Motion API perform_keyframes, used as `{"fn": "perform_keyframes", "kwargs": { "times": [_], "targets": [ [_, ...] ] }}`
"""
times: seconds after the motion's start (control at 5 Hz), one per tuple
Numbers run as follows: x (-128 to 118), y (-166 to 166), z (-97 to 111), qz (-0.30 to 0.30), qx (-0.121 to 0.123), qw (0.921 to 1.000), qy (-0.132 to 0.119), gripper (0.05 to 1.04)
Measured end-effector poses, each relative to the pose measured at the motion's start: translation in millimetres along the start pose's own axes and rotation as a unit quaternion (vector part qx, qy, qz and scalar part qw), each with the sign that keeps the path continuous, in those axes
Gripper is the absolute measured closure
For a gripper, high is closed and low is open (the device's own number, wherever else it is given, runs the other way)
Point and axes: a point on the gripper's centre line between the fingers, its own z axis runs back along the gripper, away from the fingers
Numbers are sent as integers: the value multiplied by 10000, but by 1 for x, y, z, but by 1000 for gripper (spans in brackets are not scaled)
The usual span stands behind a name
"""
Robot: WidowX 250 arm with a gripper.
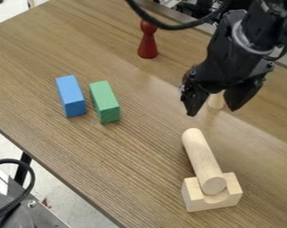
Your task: Balancing the cylinder on the arch
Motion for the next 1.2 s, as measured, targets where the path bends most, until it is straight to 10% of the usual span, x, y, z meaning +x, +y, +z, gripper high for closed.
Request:
{"fn": "perform_keyframes", "kwargs": {
  "times": [1.2],
  "targets": [
    [-5,-19,-49,-236,101,9986,470,83]
  ]
}}
